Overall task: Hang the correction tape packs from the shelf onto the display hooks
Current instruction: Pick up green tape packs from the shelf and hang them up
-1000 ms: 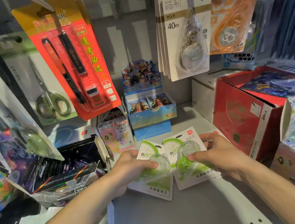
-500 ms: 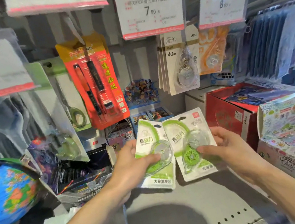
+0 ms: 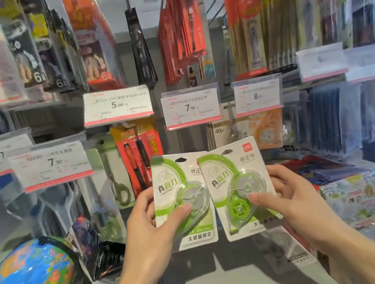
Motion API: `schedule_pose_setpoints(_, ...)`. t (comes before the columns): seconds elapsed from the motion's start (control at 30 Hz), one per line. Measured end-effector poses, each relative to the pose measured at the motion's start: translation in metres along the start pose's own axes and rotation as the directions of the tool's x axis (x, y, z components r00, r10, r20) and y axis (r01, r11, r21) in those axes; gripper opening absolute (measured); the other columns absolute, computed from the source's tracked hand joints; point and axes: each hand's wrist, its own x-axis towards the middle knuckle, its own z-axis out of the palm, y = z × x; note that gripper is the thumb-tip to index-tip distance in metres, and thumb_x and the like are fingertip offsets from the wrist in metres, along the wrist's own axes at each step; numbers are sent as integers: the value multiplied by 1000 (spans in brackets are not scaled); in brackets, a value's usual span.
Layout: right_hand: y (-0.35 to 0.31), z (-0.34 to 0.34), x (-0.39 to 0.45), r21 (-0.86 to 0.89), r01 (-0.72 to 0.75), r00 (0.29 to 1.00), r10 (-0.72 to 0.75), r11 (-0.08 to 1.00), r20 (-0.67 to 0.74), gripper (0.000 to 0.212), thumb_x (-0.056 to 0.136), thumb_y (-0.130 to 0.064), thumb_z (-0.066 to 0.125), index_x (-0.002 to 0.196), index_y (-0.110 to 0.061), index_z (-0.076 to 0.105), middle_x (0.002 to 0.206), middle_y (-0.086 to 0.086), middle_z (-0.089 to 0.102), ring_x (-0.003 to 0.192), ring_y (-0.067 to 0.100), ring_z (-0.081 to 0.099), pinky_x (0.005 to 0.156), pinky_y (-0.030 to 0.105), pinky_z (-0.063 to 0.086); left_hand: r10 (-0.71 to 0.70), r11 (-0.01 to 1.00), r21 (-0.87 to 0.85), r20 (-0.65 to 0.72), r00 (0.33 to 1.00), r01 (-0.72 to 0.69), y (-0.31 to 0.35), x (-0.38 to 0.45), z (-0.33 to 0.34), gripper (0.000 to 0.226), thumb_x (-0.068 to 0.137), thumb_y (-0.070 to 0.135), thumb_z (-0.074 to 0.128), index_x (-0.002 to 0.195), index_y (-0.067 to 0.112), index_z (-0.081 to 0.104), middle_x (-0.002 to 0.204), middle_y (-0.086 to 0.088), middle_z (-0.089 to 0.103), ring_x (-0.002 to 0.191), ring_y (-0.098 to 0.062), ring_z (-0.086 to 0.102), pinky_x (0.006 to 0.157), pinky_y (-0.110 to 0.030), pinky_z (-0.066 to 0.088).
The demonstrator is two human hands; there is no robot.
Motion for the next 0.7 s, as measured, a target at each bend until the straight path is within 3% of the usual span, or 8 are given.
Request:
schedule_pose_setpoints(0.17, -13, -15, 8, -67, 99, 994, -95, 993, 60, 39, 87, -22, 83, 116, -40, 65, 112, -10, 80, 100, 11, 79, 79, 31, 64, 61, 996, 70, -139, 988, -52, 25, -13, 19, 48, 79, 15, 86, 118, 34, 64, 110, 13, 79, 102, -9, 76, 87, -35, 62)
schedule_pose_setpoints(0.33, -21, -29, 11, -122, 188, 979, -175, 975, 108, 38, 88, -21, 82, 111, -44, 63, 107, -21, 78, 93, 1, 77, 71, 19, 61, 98, 989, 135, -263, 960, -64, 45, -24, 37, 48, 81, 13, 85, 121, 29, 64, 113, 12, 78, 104, -8, 75, 93, -42, 59)
schedule_pose_setpoints(0.5, -36, -36, 17, -143, 230, 970, -215, 963, 110, 40, 88, -23, 82, 111, -47, 59, 104, -35, 72, 88, -12, 71, 65, 4, 53, 123, 978, 200, -305, 944, -62, 62, -27, 47, 48, 83, 11, 84, 123, 28, 63, 114, 11, 78, 106, -10, 74, 89, -37, 61)
schedule_pose_setpoints(0.6, -47, -36, 26, -154, 232, 971, -219, 960, 96, 40, 89, -24, 81, 115, -44, 57, 103, -26, 74, 88, -15, 69, 61, 3, 51, 112, 974, 224, -311, 944, -42, 68, -28, 50, 50, 83, 14, 84, 126, 27, 62, 115, 12, 77, 104, -7, 74, 88, -35, 62)
schedule_pose_setpoints(0.7, -55, -36, 32, -178, 250, 967, -234, 952, 102, 38, 89, -20, 80, 111, -43, 57, 100, -28, 72, 86, -18, 67, 59, 1, 48, 108, 969, 247, -320, 941, -27, 71, -29, 49, 50, 84, 15, 84, 127, 27, 61, 114, 11, 77, 103, -6, 74, 88, -34, 62)
